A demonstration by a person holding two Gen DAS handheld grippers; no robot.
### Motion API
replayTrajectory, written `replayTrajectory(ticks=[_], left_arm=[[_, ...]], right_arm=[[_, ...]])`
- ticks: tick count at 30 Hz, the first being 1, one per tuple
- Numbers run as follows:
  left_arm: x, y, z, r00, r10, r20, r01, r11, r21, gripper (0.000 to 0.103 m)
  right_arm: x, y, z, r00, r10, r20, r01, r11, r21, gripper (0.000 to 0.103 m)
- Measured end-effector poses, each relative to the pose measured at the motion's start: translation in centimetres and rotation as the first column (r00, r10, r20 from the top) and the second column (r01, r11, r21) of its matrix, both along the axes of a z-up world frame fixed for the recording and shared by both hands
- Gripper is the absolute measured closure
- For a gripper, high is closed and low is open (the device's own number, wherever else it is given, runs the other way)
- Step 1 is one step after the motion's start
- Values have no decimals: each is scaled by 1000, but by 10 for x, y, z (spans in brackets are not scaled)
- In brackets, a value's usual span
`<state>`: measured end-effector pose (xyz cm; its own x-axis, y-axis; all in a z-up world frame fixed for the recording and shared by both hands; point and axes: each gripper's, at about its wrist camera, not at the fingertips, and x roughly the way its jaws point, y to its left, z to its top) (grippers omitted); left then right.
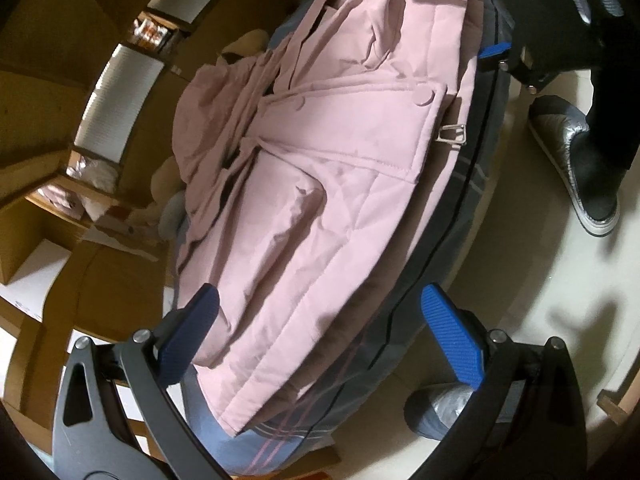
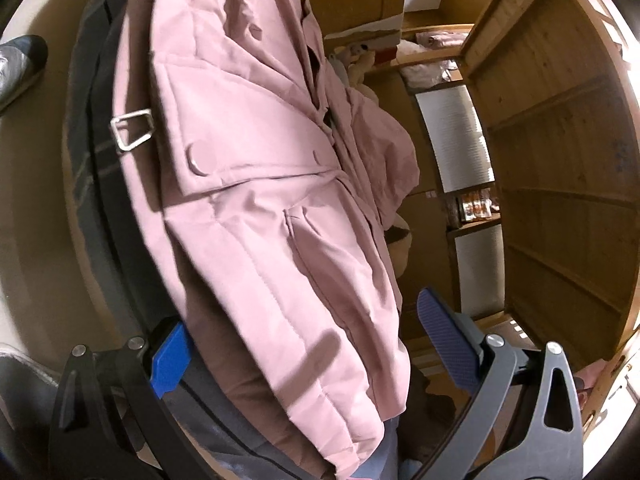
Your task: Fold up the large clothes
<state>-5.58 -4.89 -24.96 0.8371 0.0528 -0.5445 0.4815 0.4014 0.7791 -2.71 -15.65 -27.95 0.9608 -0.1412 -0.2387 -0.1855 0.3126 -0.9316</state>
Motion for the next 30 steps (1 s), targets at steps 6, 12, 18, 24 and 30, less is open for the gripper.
replayTrajectory(ticks=[6,12,18,24,30], left_arm=[[-9,-10,-11,990,-81,113,72,993,89,2],[-3,-20,-22,973,-139,186,110,981,159,2],[16,-24,-28,963,-120,242,74,979,191,2],[41,-8,-21,953,-10,303,-51,980,193,2],[56,6,-22,941,68,332,-142,968,204,2]], right_arm=[[3,-3,33,995,-33,92,23,995,101,1],[7,-11,67,988,-54,148,18,972,234,1],[10,-13,70,988,-56,142,21,971,237,1],[8,-12,65,990,-62,126,31,972,234,1],[17,-12,42,995,-90,50,81,982,169,1]])
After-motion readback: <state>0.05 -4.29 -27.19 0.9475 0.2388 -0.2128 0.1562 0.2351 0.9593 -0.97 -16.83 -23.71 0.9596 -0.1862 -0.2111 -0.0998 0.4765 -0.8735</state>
